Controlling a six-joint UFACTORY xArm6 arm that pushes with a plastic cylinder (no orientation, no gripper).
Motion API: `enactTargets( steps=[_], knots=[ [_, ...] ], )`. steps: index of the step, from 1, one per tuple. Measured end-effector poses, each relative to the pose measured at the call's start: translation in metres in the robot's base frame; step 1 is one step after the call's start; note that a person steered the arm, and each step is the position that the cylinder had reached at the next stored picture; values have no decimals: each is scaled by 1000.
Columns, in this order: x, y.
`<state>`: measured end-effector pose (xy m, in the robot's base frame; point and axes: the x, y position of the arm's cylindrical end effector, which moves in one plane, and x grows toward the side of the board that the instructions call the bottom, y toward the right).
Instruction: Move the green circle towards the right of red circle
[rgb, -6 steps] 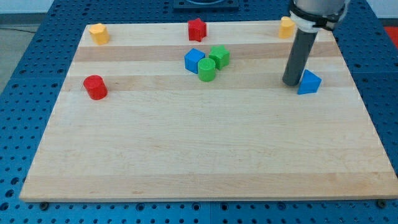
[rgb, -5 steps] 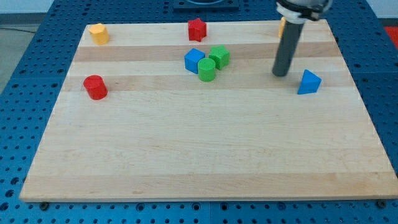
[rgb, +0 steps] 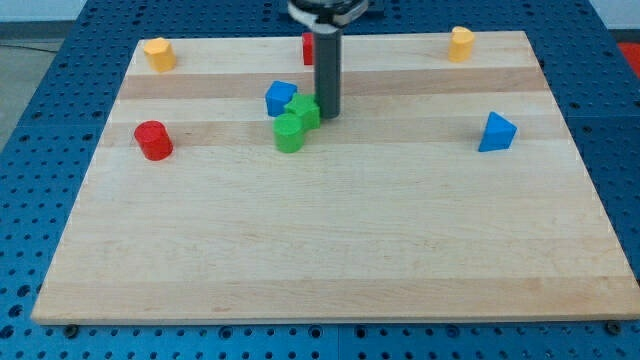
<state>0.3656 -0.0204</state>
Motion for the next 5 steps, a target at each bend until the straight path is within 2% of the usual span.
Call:
enactTargets(
  steps=[1,2,5],
  knots=[
    [30,-15],
    [39,-47],
    [25,-106]
  ],
)
